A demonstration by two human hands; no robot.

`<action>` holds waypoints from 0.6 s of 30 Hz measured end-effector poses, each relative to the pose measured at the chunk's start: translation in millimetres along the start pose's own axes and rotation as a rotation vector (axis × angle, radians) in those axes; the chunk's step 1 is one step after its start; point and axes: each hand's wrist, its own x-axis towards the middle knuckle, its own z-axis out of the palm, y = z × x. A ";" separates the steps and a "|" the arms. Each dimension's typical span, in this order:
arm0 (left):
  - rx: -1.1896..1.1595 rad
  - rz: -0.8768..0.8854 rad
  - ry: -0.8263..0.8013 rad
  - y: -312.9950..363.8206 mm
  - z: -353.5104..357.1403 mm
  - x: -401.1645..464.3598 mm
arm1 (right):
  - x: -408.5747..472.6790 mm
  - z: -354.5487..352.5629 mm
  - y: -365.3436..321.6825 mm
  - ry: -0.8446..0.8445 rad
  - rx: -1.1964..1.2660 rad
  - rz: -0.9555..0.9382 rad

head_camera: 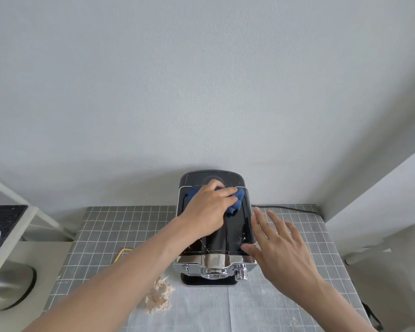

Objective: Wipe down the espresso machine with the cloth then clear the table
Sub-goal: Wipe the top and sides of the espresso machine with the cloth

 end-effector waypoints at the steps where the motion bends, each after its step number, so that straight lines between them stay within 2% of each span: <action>1: -0.014 0.013 0.001 2.3 -0.8 -5.0 | -0.3 0.0 -0.1 -0.002 -0.005 0.001; 7: -0.220 0.161 -0.080 29.3 -14.9 -60.6 | 1.5 3.4 3.5 -0.039 0.006 -0.010; 11: -0.301 0.157 -0.157 25.7 -19.6 -65.5 | 1.8 2.6 10.0 -0.042 0.020 -0.037; 18: -0.077 0.183 -0.104 30.5 -2.3 -47.9 | 3.3 0.4 11.2 -0.031 0.041 -0.046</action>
